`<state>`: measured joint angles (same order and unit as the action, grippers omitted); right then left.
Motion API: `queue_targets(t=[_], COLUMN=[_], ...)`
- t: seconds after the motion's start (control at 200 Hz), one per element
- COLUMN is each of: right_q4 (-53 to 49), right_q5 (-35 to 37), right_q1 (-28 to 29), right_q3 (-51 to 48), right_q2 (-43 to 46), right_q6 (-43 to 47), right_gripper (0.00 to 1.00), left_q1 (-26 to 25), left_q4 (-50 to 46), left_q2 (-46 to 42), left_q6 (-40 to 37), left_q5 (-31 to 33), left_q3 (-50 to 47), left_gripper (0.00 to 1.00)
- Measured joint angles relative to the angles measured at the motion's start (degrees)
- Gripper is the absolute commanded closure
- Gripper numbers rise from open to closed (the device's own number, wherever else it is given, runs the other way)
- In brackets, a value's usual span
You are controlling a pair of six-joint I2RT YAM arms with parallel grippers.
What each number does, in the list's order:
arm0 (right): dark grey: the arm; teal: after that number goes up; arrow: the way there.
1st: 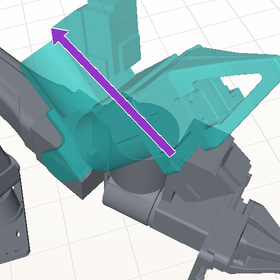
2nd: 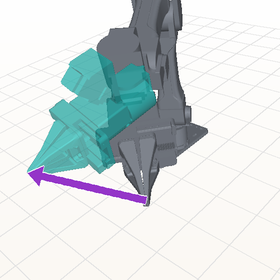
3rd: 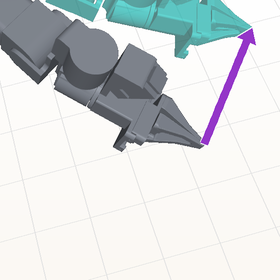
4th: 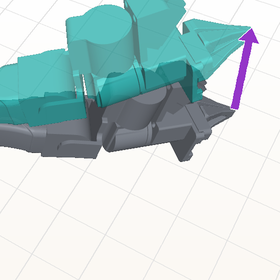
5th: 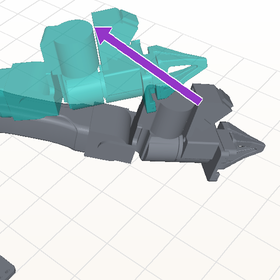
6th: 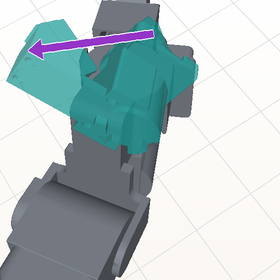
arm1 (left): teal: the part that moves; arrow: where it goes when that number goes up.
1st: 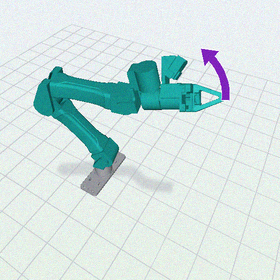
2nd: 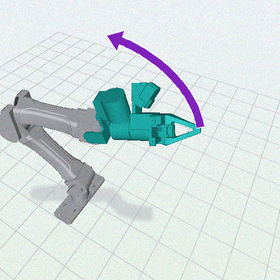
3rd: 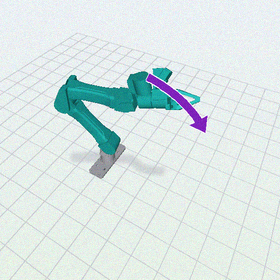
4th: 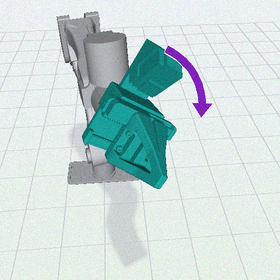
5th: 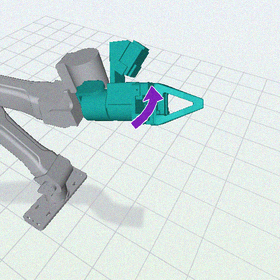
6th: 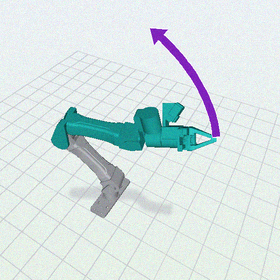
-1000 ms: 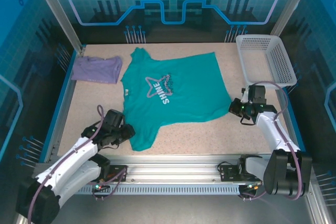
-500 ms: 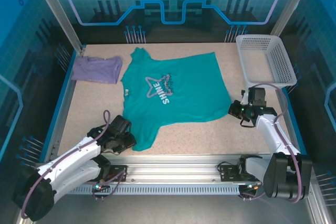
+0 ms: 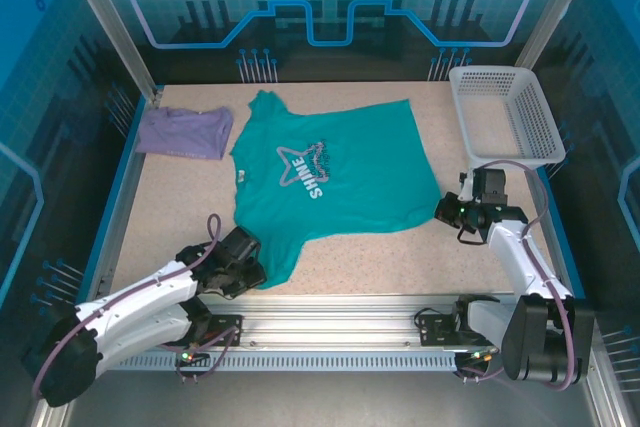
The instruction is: Fold the inside-out t-shirt
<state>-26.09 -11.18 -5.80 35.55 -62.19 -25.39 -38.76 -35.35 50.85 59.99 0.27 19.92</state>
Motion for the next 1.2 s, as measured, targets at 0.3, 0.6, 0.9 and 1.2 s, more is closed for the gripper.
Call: queue_targets(t=[0.3,0.6,0.9,1.2], right_q4=[0.0,-3.9,-10.5,-13.6], right_q5=[0.0,-0.5,-3.0,-3.3], right_q1=[0.0,-4.9,-10.0,-10.0], right_q3=[0.0,6.0,35.9,50.4], right_q2=[0.4,2.5,10.1,17.8], right_q6=[0.0,0.9,0.2,-2.6], right_gripper=[1.00,1.00,1.00,1.00], left_q1=[0.0,12.5,21.8,22.2], left_q4=[-1.4,-7.1,-10.3,-12.3], left_q2=[-0.6,-13.0,-7.3,0.2], left_q6=[-0.2,-10.2,-29.0,-40.7], left_q5=[1.3,6.0,10.6,18.3], left_q3=[-0.2,15.3,63.5,84.2], left_gripper=[1.00,1.00,1.00,1.00])
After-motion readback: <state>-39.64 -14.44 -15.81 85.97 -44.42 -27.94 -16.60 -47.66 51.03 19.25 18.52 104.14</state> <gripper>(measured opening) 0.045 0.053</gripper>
